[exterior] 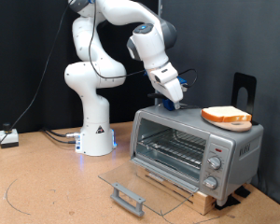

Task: Make a piece of toast with the oven

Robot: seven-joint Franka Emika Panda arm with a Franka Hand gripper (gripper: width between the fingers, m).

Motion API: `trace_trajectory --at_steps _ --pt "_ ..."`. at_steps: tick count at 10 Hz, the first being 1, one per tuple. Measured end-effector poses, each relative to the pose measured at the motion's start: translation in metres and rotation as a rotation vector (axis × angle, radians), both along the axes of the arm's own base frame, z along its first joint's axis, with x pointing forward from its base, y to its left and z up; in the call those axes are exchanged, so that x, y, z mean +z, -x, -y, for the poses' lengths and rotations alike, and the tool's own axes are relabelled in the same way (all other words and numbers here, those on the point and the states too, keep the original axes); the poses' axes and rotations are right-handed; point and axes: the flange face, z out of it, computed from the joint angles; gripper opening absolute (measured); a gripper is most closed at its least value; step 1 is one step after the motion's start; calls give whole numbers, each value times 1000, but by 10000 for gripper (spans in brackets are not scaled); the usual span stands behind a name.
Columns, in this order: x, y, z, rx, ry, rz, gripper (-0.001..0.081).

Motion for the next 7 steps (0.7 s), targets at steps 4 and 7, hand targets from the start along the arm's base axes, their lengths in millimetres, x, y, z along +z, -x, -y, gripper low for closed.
trace_trajectory --at_steps 4,7 --pt "2 -2 -5 19 -30 9 807" --pt "2 -2 -6 23 -29 5 807"
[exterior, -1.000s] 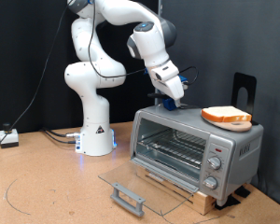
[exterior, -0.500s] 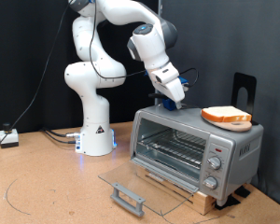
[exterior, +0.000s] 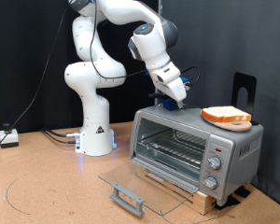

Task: Make a piece of toast with the oven

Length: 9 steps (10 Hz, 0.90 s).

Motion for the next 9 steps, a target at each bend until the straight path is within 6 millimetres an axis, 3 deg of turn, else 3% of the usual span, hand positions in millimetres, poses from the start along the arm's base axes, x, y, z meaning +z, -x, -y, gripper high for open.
trace_trajectory --at_steps 1,2,3,5,9 --pt "0 0 0 0 2 -2 807" --pt "-1 1 -1 2 4 -2 694" --pt "-1 1 -2 4 7 -2 510" --pt "-1 2 -4 10 13 0 468" --pt "-1 2 -7 10 18 1 469"
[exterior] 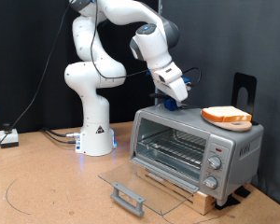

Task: Make a piece of toast with the oven

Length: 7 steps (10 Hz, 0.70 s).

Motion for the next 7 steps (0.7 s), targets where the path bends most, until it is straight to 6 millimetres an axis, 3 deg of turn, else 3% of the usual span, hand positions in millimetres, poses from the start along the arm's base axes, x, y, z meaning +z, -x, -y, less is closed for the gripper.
trace_trajectory --at_steps 4,5,6,7 --pt "0 0 0 -5 3 -1 488" --pt "-1 0 0 -10 4 -3 643" --pt "-1 -1 1 -12 5 -3 643" --pt "0 -1 1 -13 5 -2 773"
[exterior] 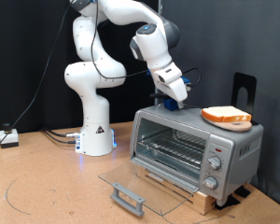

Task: Make a piece of toast with the oven

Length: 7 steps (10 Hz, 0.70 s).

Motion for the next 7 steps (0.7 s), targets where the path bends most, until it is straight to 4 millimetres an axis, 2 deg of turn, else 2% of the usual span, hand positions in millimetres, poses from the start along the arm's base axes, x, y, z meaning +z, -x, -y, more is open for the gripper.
trace_trajectory --at_steps 1,7 --pt "1 0 0 2 -1 3 799" --pt "5 2 3 82 44 28 807"
